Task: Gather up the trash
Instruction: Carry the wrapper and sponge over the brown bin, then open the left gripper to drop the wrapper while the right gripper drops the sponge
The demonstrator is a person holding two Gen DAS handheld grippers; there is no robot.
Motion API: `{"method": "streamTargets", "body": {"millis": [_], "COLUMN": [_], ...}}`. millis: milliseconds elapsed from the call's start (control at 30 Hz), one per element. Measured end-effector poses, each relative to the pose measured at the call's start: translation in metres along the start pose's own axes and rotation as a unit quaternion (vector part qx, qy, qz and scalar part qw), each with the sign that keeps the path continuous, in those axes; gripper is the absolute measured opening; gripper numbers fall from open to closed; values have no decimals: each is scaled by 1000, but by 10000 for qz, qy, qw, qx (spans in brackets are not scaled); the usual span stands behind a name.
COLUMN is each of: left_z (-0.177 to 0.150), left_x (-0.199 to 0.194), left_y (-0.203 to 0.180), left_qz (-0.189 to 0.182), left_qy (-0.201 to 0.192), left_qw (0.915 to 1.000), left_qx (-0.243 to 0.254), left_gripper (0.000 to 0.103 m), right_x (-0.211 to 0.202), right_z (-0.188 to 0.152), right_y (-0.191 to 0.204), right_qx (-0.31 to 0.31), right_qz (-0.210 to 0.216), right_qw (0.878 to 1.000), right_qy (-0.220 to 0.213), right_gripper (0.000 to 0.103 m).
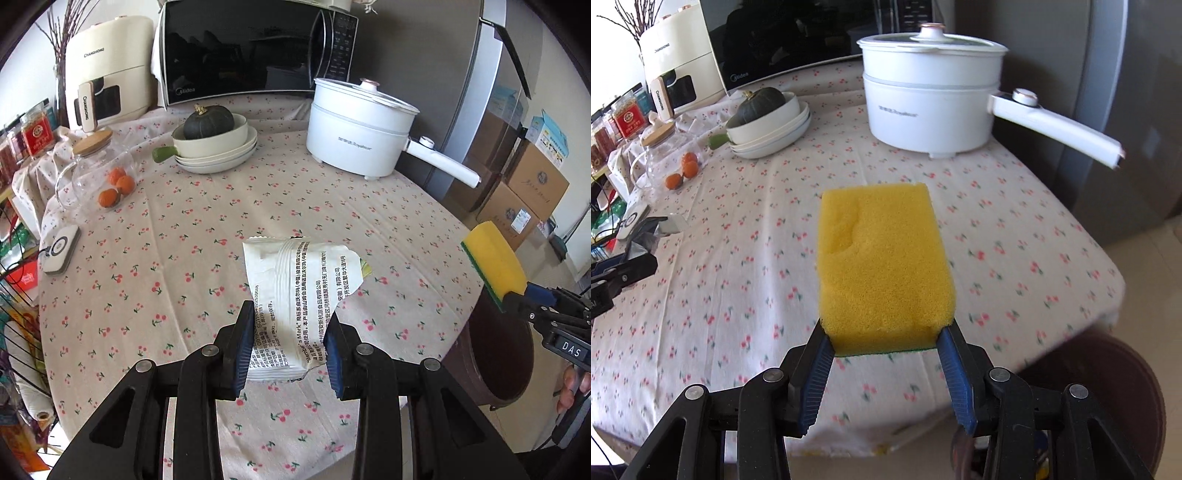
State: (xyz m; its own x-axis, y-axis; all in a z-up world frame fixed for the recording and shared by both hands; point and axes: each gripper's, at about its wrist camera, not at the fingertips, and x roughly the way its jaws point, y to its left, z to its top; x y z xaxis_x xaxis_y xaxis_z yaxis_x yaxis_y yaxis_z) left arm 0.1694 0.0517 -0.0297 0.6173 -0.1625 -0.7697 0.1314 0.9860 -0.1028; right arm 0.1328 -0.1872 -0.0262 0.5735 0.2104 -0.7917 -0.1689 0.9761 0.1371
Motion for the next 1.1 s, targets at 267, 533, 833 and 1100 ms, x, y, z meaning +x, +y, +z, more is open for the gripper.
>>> {"method": "streamTargets", "body": {"millis": [267, 533, 833, 1100], "left_z": [-28, -43, -56, -70], "left_x": [-14, -6, 13, 36], "left_y": [-31, -82, -161, -228], "left_qz": [-244, -533, -866, -1148], "left_qy": [143, 344, 495, 630], "left_qw": [9994, 9964, 9878, 9761], "left_qx": [181, 565, 1197, 1737], "left_gripper": [36, 36, 36, 36], "right_x": [-26, -42, -63, -74], "right_z": [-41, -76, -116, -146], "right_y": [-24, -60, -114, -154], "right_qx": [382, 646, 953, 1177], "right_qz": [-48, -336, -656, -867], "right_qw": [9989, 9962, 9915, 9867], "right_qy": [261, 481, 598, 711], "right_gripper": [50, 50, 50, 50]}}
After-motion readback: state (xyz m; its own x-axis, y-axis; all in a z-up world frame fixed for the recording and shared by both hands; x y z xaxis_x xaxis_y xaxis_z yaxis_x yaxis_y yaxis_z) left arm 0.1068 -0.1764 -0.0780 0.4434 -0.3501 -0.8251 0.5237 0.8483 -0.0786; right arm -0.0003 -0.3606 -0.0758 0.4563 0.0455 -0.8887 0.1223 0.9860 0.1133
